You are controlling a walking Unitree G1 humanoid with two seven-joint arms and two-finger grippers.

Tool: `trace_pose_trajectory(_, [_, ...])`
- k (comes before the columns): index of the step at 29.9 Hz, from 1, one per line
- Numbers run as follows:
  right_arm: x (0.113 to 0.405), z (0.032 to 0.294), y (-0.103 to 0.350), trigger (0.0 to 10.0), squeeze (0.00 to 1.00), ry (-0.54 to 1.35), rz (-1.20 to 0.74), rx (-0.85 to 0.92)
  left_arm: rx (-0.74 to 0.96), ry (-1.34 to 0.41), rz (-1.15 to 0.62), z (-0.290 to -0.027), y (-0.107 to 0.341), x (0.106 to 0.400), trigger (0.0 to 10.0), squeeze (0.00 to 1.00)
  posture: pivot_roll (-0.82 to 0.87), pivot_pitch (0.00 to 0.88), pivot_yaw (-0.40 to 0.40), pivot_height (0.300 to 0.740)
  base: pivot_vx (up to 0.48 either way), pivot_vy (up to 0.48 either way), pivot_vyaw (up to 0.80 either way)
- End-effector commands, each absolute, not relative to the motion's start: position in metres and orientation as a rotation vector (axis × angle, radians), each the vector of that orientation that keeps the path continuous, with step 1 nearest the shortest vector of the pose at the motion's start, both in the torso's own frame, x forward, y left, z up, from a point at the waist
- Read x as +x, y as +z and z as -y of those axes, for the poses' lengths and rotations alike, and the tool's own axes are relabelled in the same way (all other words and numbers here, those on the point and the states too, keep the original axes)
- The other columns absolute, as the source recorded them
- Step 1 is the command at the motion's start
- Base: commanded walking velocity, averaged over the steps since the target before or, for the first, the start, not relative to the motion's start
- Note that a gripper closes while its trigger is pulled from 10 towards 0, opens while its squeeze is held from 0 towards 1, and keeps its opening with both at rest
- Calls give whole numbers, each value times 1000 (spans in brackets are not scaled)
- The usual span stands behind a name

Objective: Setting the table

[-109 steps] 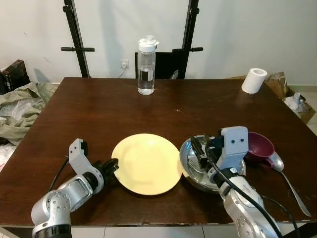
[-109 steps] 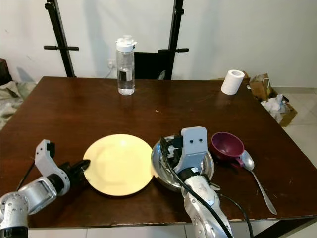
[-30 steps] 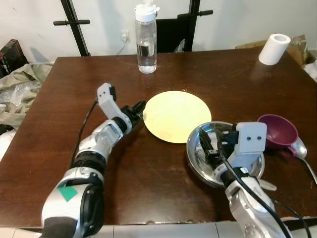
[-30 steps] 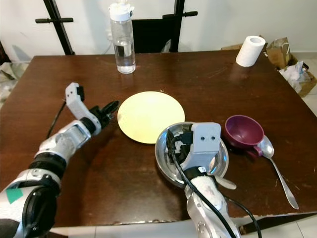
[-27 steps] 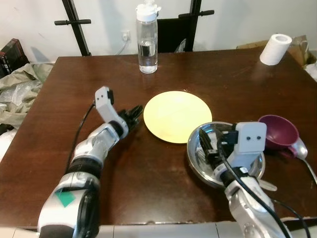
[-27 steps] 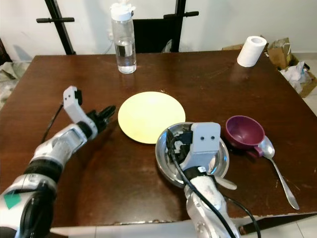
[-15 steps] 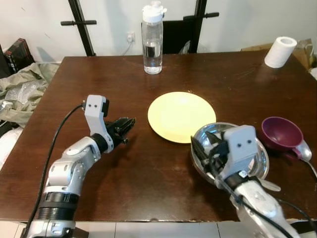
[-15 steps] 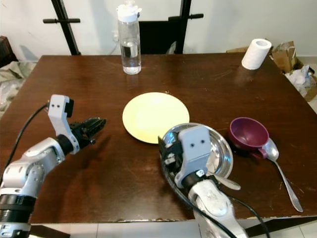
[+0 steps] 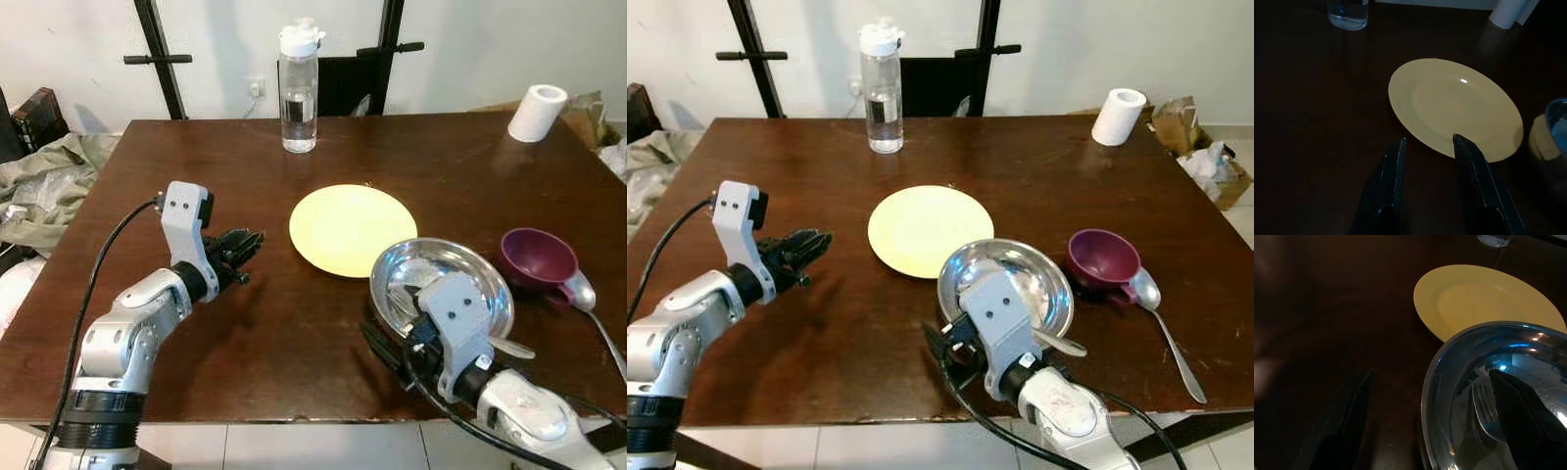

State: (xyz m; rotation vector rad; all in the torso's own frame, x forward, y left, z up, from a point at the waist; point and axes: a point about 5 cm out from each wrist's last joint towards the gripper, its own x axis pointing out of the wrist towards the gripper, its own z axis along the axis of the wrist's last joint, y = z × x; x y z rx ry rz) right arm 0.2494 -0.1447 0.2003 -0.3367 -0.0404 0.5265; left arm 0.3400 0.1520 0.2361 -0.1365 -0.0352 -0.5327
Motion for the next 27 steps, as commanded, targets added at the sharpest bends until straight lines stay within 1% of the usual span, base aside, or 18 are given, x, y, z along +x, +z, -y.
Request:
trace_pose_trajectory(1, [247, 142, 193, 10000, 0, 567, -3, -323, -130, -529, 6, -153, 230, 337, 10000, 0, -44, 161, 106, 740, 0, 0, 0])
trace_pose_trajectory(6, [251, 147, 186, 10000, 0, 575, -51, -348, -139, -516, -2, -154, 230, 335, 10000, 0, -40, 164, 105, 740, 0, 0, 0])
trace_pose_trajectory(7, [253, 148, 185, 10000, 0, 565, -58, -349, -140, -514, -3, -154, 230, 335, 10000, 0, -40, 164, 105, 740, 0, 0, 0])
trace_pose_trajectory(9, [260, 156, 189, 10000, 0, 475, -21, -303, -143, -510, -4, -153, 228, 334, 10000, 0, -33, 166, 97, 740, 0, 0, 0])
trace_pose_trajectory(10, [260, 156, 189, 10000, 0, 475, -21, -303, -143, -510, -4, -153, 228, 334, 10000, 0, -33, 166, 97, 740, 0, 0, 0])
trace_pose_trajectory(13, [268, 166, 209, 10000, 0, 333, 115, -196, -148, -503, -2, -149, 227, 333, 10000, 0, -33, 166, 97, 740, 0, 0, 0])
trace_pose_trajectory(17, [271, 175, 239, 10000, 0, 168, 307, -30, -83, -459, 49, -141, 226, 332, 10000, 0, -33, 166, 97, 740, 0, 0, 0])
trace_pose_trajectory(21, [269, 178, 260, 10000, 0, 59, 454, 51, -53, -425, 114, -134, 230, 330, 10000, 0, -34, 150, 107, 740, 0, 0, 0])
trace_pose_trajectory(24, [270, 177, 265, 10000, 0, 36, 482, 89, -28, -427, 142, -131, 232, 328, 10000, 0, -34, 148, 107, 740, 0, 0, 0])
trace_pose_trajectory(27, [272, 168, 263, 10000, 0, 89, 475, 125, -31, -427, 154, -130, 235, 326, 10000, 0, -26, 137, 103, 740, 0, 0, 0])
